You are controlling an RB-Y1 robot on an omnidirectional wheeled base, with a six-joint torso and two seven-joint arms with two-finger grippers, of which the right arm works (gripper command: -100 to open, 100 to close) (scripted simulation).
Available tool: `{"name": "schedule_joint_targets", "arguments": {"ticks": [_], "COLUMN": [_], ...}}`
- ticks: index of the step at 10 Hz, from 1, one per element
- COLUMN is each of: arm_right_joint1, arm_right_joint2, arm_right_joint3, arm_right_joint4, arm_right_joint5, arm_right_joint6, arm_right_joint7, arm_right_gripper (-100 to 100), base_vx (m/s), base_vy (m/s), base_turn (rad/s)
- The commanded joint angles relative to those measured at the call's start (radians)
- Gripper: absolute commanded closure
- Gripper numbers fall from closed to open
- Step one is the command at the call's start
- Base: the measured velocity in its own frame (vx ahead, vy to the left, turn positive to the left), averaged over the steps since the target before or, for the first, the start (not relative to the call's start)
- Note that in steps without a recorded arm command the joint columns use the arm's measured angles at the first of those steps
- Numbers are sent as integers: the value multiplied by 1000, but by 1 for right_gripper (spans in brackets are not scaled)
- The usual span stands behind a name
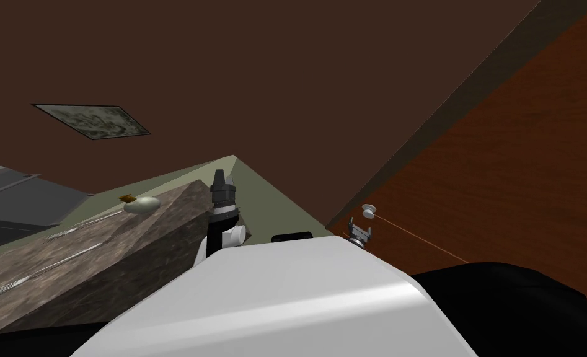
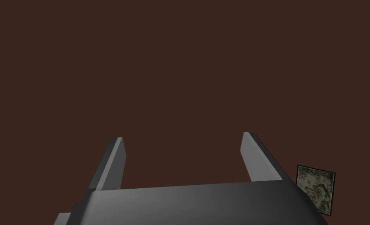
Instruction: Pull the door open
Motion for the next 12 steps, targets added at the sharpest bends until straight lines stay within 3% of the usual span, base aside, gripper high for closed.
{"name": "schedule_joint_targets", "arguments": {"ticks": [1,5,9,10,11,12], "arm_right_joint1": [28,96,145,153,154,154], "arm_right_joint2": [-19,-56,-79,-82,-64,-64], "arm_right_joint3": [26,82,122,128,140,140], "arm_right_joint4": [6,16,21,22,23,23], "arm_right_joint5": [-15,-45,-64,-67,-62,-62], "arm_right_joint6": [-33,-105,-158,-165,-154,-154], "arm_right_joint7": [-26,-86,-130,-137,-134,-134], "arm_right_gripper": [-100,-100,-100,-100,-100,100], "base_vx": [193,163,119,74,19,-17], "base_vy": [-29,-92,-131,-108,-8,30], "base_turn": [19,32,35,16,3,-37]}}
